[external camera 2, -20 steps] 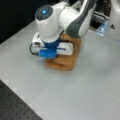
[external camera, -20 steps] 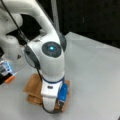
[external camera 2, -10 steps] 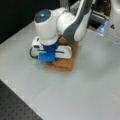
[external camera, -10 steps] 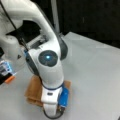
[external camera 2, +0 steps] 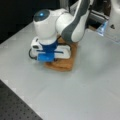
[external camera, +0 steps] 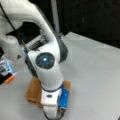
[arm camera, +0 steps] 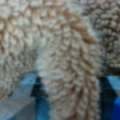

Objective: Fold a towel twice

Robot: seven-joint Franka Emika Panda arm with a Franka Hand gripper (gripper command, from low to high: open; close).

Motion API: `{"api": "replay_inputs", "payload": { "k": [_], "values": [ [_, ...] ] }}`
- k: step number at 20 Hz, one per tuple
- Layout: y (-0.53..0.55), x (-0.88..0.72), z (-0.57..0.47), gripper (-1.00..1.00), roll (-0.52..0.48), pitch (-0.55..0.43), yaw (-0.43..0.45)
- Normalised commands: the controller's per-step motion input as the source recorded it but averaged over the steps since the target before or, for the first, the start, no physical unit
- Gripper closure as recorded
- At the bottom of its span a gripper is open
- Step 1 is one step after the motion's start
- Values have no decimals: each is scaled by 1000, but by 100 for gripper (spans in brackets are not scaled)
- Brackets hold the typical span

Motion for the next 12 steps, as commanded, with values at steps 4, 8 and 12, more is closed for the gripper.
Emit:
{"api": "replay_inputs", "payload": {
  "k": [4,8,12],
  "values": [
    [-122,120,-138,-100,130,-91,-52],
    [-123,100,-134,-100,139,-71,-51],
    [-68,64,-108,-100,152,-49,-29]
  ]
}}
